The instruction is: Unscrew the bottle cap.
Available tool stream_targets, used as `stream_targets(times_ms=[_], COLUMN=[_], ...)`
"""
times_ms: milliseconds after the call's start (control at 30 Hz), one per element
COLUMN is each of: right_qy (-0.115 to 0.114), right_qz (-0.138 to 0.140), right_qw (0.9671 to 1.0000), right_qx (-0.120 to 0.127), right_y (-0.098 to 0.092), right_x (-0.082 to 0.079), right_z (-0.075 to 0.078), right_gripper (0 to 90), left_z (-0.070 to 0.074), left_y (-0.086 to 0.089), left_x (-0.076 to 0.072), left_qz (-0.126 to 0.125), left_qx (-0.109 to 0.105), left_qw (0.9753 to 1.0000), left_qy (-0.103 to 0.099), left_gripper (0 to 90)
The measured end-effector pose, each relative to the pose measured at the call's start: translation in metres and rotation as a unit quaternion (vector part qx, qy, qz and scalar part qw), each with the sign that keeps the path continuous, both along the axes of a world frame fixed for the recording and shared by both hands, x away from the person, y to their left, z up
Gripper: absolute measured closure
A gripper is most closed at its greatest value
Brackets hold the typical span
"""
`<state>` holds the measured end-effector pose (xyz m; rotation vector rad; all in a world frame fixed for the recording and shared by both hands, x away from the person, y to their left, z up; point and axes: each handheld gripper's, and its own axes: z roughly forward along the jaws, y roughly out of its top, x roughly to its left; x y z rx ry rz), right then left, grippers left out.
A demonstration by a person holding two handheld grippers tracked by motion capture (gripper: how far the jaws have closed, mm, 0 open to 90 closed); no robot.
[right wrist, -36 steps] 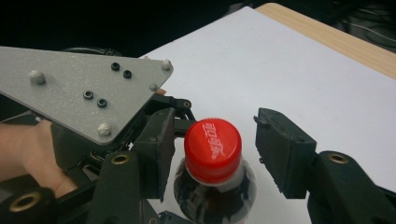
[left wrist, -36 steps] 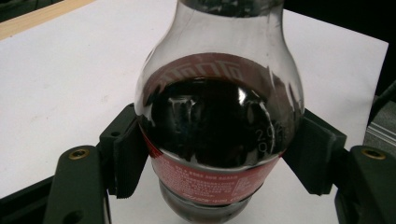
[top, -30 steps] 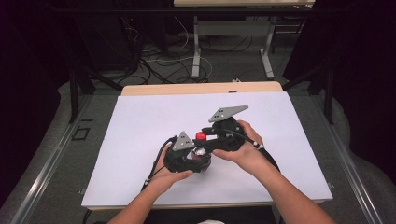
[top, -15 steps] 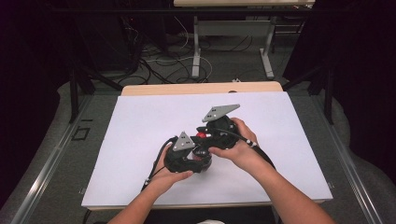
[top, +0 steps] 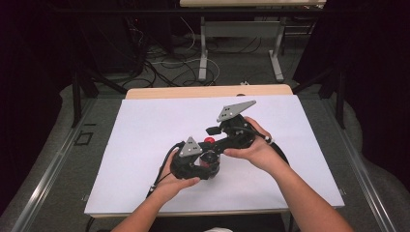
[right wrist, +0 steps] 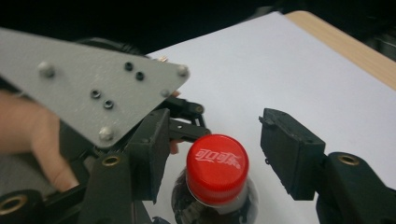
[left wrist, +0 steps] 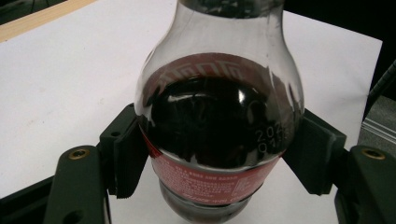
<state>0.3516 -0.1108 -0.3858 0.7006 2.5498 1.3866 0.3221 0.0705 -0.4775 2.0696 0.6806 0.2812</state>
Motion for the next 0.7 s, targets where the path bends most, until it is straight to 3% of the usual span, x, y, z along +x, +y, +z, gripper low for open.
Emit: stream_targets(times_ms=[67,167,267,367,433,467,533,633,700], right_qy=[0.004,0.009,0.026,0.024,0.017,0.017,0.016,0.007,0.006], right_qz=[-0.033,-0.055,-0.060,-0.033,0.023,0.023,0.076,0.089,0.055], right_qw=[0.9995,0.9984,0.9979,0.9992,0.9995,0.9995,0.9969,0.9958,0.9985], right_qx=[-0.004,-0.008,-0.002,-0.002,-0.014,-0.014,-0.015,-0.021,-0.003], right_y=[0.001,0.002,0.003,0.002,-0.001,-0.001,-0.005,-0.006,-0.005], right_x=[-0.005,-0.009,-0.009,-0.005,0.003,0.003,0.012,0.013,0.009], right_z=[0.000,-0.001,-0.001,-0.002,-0.001,-0.001,-0.001,0.000,0.000], right_gripper=[47.7,52.9,60.7,61.3,61.6,61.6,61.6,58.9,46.5], left_z=[0.000,0.000,0.000,-0.001,-0.001,-0.001,-0.002,-0.002,-0.001], left_y=[0.000,0.001,0.001,0.001,0.000,0.000,0.000,-0.001,0.000], left_x=[0.000,0.001,0.001,0.001,0.001,0.001,0.001,0.001,0.000], left_qz=[0.002,0.002,0.002,0.002,-0.001,-0.003,-0.006,-0.006,-0.003], left_qx=[0.002,0.001,0.001,0.001,0.003,0.002,0.001,0.000,-0.002], left_qw=[1.0000,1.0000,1.0000,1.0000,1.0000,1.0000,1.0000,1.0000,1.0000], left_qy=[-0.001,-0.001,-0.001,-0.002,-0.005,-0.005,-0.005,-0.003,-0.002], left_gripper=[30.7,30.7,30.7,30.7,30.7,30.7,30.7,30.7,30.6])
